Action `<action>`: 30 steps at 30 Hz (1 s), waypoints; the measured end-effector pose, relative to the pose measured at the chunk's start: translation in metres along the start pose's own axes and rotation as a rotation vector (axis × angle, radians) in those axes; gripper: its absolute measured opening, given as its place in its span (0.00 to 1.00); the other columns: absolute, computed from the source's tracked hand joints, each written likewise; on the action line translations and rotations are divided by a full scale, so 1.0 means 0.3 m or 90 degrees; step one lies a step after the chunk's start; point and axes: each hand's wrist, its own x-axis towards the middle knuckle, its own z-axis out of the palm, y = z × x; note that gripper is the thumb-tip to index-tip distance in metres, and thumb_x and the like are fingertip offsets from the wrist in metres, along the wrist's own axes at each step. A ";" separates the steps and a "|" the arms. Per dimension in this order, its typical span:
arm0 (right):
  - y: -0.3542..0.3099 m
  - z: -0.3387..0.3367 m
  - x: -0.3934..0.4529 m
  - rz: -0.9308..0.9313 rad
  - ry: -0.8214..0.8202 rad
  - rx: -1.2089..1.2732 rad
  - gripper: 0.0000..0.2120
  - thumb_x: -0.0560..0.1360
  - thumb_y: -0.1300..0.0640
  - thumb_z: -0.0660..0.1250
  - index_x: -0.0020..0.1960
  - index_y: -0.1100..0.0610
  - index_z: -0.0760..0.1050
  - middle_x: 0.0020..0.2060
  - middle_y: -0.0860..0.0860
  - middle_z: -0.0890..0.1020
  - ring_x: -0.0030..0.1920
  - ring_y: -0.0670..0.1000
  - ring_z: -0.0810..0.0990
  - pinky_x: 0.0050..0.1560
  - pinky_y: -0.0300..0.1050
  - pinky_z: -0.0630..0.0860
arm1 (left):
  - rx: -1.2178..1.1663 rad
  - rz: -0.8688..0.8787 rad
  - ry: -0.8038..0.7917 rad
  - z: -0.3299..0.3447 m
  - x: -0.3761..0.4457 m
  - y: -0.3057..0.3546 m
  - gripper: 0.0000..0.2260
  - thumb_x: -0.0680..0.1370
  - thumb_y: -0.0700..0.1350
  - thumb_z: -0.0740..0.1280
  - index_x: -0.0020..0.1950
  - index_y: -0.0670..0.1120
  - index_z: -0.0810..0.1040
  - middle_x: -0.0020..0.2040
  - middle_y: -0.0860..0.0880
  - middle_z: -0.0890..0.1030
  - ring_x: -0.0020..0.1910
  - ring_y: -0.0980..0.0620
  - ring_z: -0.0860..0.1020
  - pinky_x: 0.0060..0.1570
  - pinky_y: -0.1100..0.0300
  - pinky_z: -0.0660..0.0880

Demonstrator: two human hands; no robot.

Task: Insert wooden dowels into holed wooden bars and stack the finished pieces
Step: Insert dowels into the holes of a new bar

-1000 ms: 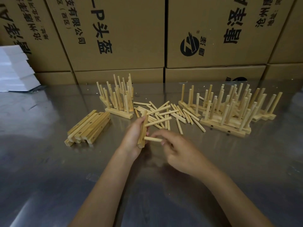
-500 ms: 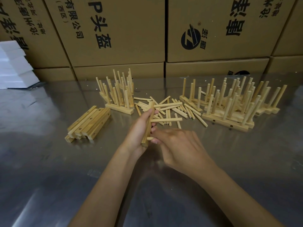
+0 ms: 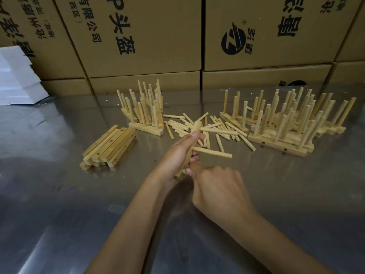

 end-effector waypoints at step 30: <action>0.033 -0.010 0.027 0.002 -0.081 0.115 0.09 0.82 0.49 0.53 0.50 0.48 0.71 0.36 0.49 0.79 0.41 0.57 0.81 0.36 0.47 0.60 | 0.018 0.019 0.098 0.015 0.014 -0.024 0.16 0.83 0.54 0.60 0.57 0.47 0.84 0.41 0.48 0.71 0.29 0.57 0.70 0.22 0.66 0.67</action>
